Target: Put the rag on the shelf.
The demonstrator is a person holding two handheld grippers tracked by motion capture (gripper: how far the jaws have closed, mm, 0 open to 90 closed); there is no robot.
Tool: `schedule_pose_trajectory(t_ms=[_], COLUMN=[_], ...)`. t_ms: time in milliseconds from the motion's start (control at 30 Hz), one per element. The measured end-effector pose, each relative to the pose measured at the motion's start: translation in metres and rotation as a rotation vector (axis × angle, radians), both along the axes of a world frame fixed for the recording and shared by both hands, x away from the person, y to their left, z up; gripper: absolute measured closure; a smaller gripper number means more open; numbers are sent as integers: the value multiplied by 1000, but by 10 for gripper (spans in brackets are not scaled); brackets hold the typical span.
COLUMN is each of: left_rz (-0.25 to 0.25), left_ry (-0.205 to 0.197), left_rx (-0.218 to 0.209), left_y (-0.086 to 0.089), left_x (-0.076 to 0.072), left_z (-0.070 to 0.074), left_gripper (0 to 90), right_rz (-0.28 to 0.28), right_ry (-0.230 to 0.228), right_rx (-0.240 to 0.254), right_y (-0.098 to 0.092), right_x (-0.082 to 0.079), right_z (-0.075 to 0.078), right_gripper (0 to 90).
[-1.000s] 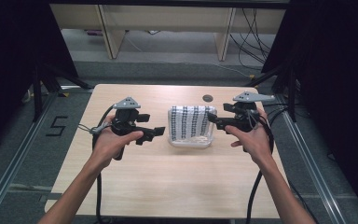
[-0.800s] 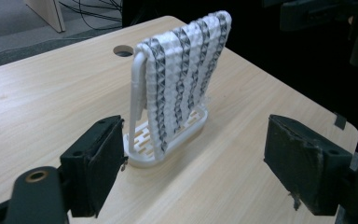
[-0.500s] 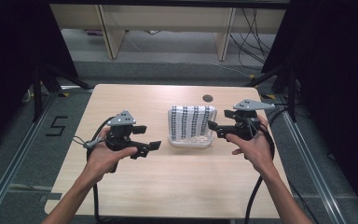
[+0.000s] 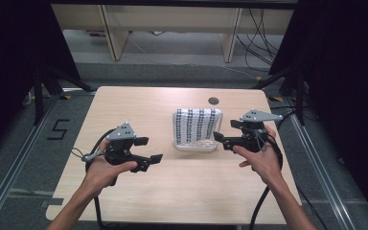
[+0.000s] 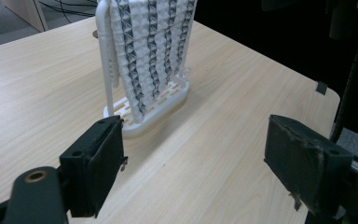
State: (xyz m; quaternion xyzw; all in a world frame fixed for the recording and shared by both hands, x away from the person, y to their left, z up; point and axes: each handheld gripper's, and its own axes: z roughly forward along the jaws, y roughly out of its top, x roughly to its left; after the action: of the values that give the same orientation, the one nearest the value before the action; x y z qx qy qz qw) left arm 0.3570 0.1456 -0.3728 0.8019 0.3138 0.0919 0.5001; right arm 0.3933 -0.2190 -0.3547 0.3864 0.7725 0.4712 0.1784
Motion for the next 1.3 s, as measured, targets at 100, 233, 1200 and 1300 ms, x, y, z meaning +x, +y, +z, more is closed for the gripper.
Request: schedule_pose_trajectory(t_ms=[100,233,1200,1300], left_rz=[-2,-16,22,23], left_ry=[5,1,-42,-45], left_rx=[9,0,21,25], left_y=[1,2,18,19], left_x=[-7,-11,-52,-56], left_z=[-5,-12,-45,-50], left_gripper=[192,193,197,197], right_rz=[7,17,72,66], right_ry=[17,16,-7,3], right_rx=[11,19,4,2], right_y=[2,4,8,9], right_x=[-7,-15,-56,-60], right_z=[-4,-9,-28,-33], right_gripper=[214,215,218,215])
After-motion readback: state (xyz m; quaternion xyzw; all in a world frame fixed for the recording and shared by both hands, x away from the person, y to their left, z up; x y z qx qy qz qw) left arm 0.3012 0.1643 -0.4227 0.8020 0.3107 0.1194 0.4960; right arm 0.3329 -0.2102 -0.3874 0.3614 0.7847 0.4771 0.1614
